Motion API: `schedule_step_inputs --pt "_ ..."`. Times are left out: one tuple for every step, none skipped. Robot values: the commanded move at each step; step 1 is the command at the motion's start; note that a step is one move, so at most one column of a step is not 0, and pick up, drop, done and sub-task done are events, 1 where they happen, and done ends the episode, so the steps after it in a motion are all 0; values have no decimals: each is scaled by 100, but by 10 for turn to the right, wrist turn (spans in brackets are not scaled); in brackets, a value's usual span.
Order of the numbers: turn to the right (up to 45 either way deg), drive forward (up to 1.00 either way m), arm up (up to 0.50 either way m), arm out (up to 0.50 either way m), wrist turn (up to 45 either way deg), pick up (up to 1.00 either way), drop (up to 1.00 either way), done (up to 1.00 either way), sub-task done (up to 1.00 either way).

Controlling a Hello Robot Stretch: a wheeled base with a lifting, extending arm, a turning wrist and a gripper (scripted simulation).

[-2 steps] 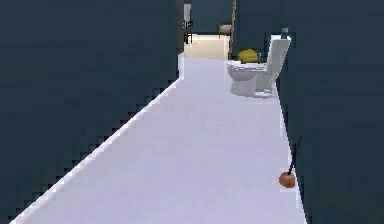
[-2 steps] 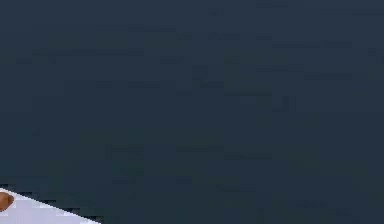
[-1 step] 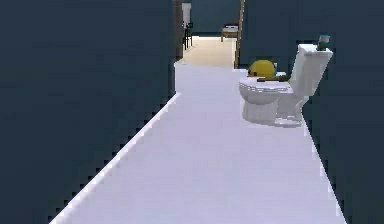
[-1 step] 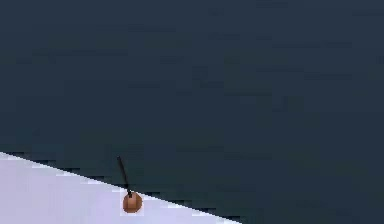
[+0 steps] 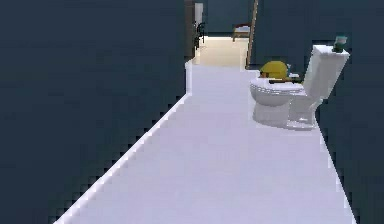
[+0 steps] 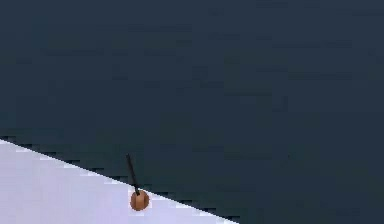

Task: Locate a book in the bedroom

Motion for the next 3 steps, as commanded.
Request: schedule_step_inputs --pt "0 100 0 0 0 0 0 0 0" --pt "0 100 0 0 0 0 0 0 0" --pt "0 65 0 0 0 0 0 0 0"
